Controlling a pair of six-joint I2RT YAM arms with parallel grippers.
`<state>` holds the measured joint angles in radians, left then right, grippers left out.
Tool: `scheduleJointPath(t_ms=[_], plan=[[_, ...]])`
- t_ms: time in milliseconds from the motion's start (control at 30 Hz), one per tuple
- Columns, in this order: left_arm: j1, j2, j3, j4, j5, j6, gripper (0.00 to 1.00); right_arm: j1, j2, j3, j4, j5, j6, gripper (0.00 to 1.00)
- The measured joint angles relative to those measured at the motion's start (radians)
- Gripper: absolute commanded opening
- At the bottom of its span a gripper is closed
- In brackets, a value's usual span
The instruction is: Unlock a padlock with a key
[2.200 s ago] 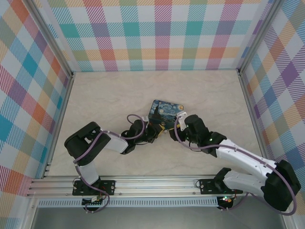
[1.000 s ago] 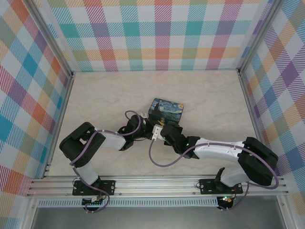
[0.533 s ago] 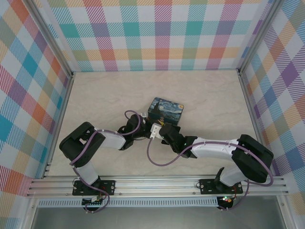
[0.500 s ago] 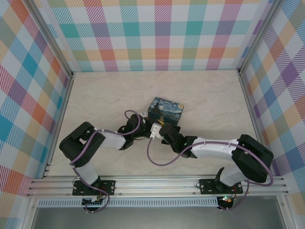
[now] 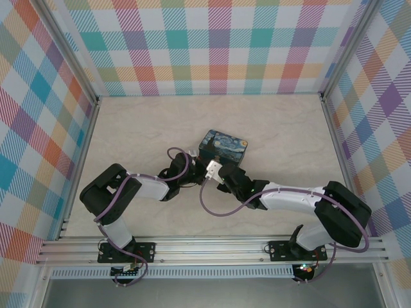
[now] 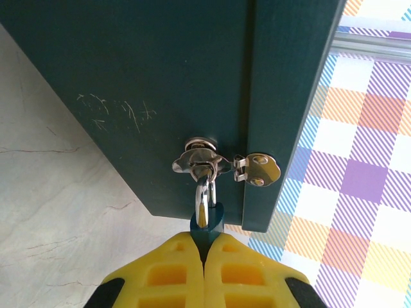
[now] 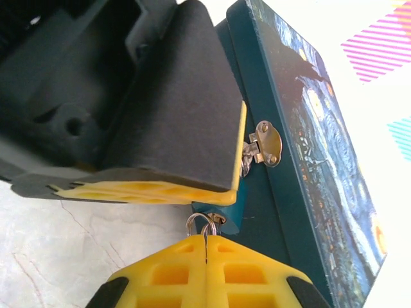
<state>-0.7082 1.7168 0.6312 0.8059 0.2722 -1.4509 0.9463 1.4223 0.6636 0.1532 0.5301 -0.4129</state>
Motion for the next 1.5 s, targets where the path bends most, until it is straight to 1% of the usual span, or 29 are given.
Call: scheduleJointPath(t_ms=[267, 467, 533, 600, 667, 733, 800, 833, 933, 1067, 1233, 1267, 1367, 1433, 1500], plan=[[0.0, 0.0, 0.0, -0.011, -0.005, 0.0, 0.0, -0.076, -0.019, 0.0, -0.02, -0.175, 0.192, 0.0], [0.0, 0.0, 0.0, -0.022, -0.011, 0.0, 0.0, -0.102, -0.019, 0.0, -0.026, -0.24, 0.253, 0.0], [0.0, 0.0, 0.0, -0.022, -0.011, 0.0, 0.0, -0.106, -0.022, 0.0, -0.03, -0.243, 0.254, 0.04], [0.0, 0.0, 0.0, -0.022, -0.011, 0.0, 0.0, -0.109, -0.028, 0.0, -0.039, -0.243, 0.251, 0.1], [-0.001, 0.0, 0.0, -0.022, -0.008, 0.0, 0.0, -0.118, -0.038, -0.003, -0.043, -0.242, 0.246, 0.22], [-0.002, 0.0, 0.0, -0.022, -0.004, 0.0, 0.0, -0.123, -0.052, -0.008, -0.044, -0.236, 0.231, 0.33], [-0.003, -0.001, 0.0, -0.023, -0.003, 0.0, 0.0, -0.125, -0.072, -0.013, -0.051, -0.224, 0.211, 0.38], [-0.003, -0.002, 0.0, -0.023, -0.003, 0.0, 0.0, -0.126, -0.084, -0.016, -0.054, -0.222, 0.201, 0.43], [-0.003, -0.007, 0.0, -0.023, -0.003, -0.005, 0.0, -0.127, -0.129, -0.032, -0.058, -0.206, 0.161, 0.5], [-0.002, -0.021, 0.0, -0.03, -0.003, -0.016, 0.0, -0.114, -0.175, -0.041, -0.062, -0.155, 0.064, 0.57], [0.005, -0.042, 0.0, -0.045, 0.0, -0.024, 0.0, -0.035, -0.162, -0.043, -0.038, -0.04, -0.075, 0.7], [0.006, -0.045, 0.0, -0.046, 0.0, -0.026, 0.0, -0.015, -0.152, -0.045, -0.023, -0.013, -0.106, 0.71], [0.011, -0.054, 0.0, -0.046, 0.008, -0.027, 0.0, 0.029, -0.119, -0.052, 0.012, 0.044, -0.181, 0.71], [0.014, -0.058, 0.0, -0.046, 0.011, -0.027, 0.0, 0.046, -0.104, -0.058, 0.027, 0.064, -0.214, 0.7], [0.017, -0.063, 0.0, -0.048, 0.017, -0.027, 0.0, 0.049, -0.086, -0.058, 0.043, 0.082, -0.24, 0.66]])
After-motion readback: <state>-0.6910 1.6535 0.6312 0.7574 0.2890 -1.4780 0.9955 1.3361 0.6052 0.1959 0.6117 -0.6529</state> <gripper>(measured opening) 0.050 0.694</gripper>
